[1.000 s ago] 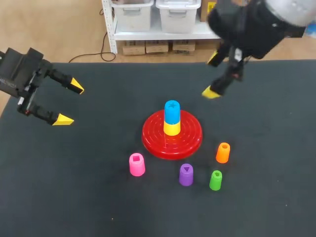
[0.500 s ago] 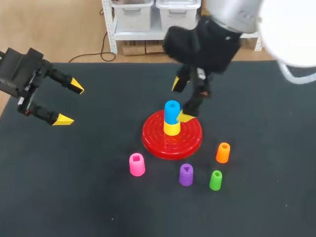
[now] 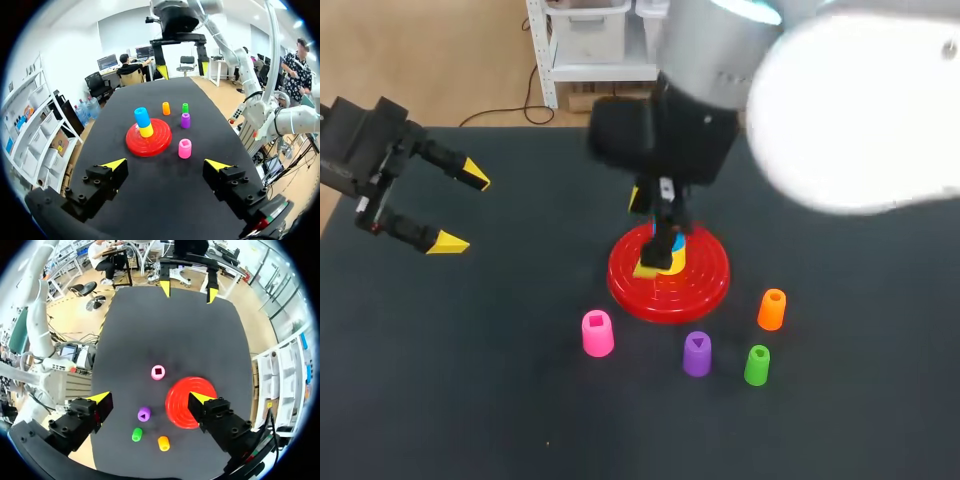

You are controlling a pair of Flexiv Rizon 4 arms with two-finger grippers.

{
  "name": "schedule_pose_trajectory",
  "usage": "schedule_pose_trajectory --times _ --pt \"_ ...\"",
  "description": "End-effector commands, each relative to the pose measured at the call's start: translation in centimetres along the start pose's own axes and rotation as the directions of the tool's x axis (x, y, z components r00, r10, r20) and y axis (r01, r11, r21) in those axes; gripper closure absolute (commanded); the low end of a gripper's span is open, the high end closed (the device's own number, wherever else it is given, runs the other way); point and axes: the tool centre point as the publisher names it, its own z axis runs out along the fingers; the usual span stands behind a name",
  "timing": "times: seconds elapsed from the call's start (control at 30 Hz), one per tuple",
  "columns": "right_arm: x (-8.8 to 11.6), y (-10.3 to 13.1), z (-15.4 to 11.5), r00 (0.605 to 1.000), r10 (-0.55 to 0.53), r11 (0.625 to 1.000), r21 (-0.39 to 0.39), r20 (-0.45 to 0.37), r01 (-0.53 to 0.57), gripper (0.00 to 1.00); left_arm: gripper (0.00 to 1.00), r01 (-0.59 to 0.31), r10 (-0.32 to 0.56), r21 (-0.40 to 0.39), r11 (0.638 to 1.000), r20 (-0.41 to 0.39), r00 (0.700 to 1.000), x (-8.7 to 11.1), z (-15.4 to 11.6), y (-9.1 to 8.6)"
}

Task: Pick up and stack the cylinders on the red base in this order: pink,purple,orange,green

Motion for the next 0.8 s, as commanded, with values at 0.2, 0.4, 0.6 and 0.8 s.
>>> schedule_pose_trajectory --times 0.2,0.4,0.6,0.8 --pt "-1.9 1.8 2.5 0.999 -0.017 0.999 0.049 -0.046 0.019 0.0 0.0 -0.003 0.003 -0.004 1.0 0.003 1.0 0.1 0.0 -0.1" --pt "-3.6 0.7 4.9 0.997 0.039 0.994 0.109 -0.072 -0.031 0.0 0.0 -0.003 0.003 -0.004 1.0 0.003 1.0 0.1 0.0 -0.1" --pt "-4.3 -2.1 6.2 0.982 0.191 0.98 0.054 -0.016 -0.189 0.0 0.0 -0.003 0.003 -0.004 1.0 0.003 1.0 0.1 0.0 -0.1" --pt "-4.1 -3.6 6.8 0.971 0.236 0.971 0.042 -0.028 -0.234 0.0 0.0 -0.003 0.003 -0.004 1.0 0.003 1.0 0.1 0.0 -0.1"
